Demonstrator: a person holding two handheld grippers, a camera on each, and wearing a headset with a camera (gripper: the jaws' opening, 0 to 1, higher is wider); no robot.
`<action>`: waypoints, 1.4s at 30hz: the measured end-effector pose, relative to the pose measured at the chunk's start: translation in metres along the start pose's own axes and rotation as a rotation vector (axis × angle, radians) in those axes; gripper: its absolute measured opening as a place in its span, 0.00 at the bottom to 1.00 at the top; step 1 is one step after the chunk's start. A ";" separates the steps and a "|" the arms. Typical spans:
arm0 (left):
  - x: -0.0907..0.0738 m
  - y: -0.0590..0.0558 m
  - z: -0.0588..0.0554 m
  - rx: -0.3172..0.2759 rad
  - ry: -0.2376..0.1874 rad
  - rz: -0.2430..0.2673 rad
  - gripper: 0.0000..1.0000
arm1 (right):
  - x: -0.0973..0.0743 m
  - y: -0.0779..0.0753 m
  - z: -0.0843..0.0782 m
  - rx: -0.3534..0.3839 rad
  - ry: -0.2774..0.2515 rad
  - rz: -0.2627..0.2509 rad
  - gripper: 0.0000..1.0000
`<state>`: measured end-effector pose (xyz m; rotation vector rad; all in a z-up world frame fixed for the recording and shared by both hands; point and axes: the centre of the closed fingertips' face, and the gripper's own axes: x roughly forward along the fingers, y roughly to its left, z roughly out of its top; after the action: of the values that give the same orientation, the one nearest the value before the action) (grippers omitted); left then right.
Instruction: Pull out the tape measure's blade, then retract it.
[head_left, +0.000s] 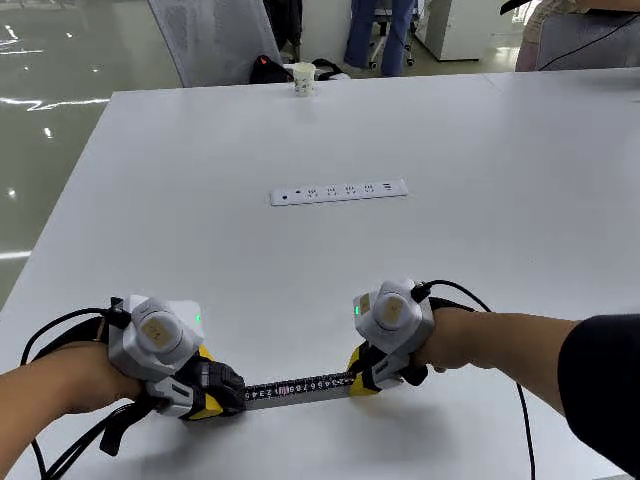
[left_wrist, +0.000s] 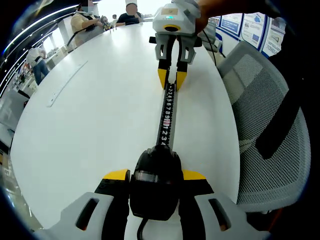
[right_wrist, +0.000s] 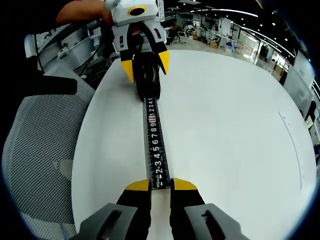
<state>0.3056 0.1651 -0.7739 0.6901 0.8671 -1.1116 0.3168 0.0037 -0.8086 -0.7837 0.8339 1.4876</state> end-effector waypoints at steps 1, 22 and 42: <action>0.000 0.000 0.000 0.000 0.000 0.000 0.32 | 0.000 0.000 0.000 0.000 0.000 0.000 0.10; 0.001 0.000 0.000 -0.001 -0.003 0.002 0.32 | -0.003 0.000 -0.006 -0.005 0.013 -0.004 0.10; 0.000 0.000 0.001 -0.001 -0.004 0.001 0.32 | -0.009 -0.002 -0.014 -0.002 0.025 -0.004 0.10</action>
<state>0.3063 0.1646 -0.7737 0.6871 0.8641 -1.1115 0.3192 -0.0126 -0.8077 -0.8065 0.8492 1.4782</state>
